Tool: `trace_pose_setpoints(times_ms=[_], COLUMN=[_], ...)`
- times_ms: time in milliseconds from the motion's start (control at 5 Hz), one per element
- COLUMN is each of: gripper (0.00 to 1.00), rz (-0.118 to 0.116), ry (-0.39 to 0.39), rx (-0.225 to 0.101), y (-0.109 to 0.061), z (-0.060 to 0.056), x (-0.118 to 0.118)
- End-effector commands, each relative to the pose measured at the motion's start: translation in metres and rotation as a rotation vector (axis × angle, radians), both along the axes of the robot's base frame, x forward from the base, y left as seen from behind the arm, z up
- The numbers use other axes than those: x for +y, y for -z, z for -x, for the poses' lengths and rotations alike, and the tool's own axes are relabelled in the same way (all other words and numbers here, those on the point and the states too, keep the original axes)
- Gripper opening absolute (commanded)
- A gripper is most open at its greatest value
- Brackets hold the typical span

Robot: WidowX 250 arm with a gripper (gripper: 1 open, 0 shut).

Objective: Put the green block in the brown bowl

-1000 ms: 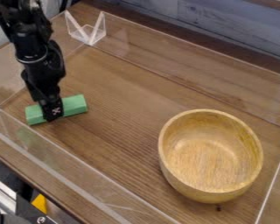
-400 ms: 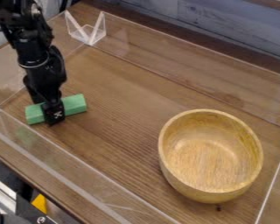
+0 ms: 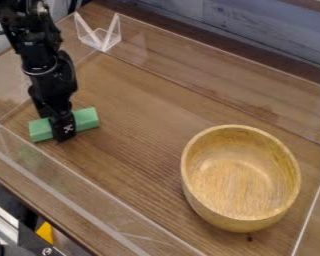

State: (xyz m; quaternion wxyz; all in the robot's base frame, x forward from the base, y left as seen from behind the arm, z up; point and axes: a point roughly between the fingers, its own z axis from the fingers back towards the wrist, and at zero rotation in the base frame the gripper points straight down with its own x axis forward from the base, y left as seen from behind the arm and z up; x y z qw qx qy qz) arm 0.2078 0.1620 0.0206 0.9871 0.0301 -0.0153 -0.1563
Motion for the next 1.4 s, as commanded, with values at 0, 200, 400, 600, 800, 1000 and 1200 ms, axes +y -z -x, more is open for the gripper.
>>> trace_pose_setpoints(times_ms=[0,200,400,600,800,1000,1200], gripper=[0.0,0.0,0.0,0.0,0.0,0.0,0.0], rz=[-0.01,0.008,0.038,0.082,0.117,0.142,0.16], ry=[-0.017,-0.046,-0.078,-0.094,-0.046,0.068,0.108], rx=[-0.025,-0.032,-0.058,-0.087,-0.079,-0.052,-0.026], y=[-0.015,-0.034,-0.076,-0.114,-0.119,-0.115,-0.104], z=[-0.004,-0.005,-0.009,-0.015,-0.018,-0.013,-0.01], x=[0.004,0.0,-0.018,-0.064,-0.114,-0.164,-0.214])
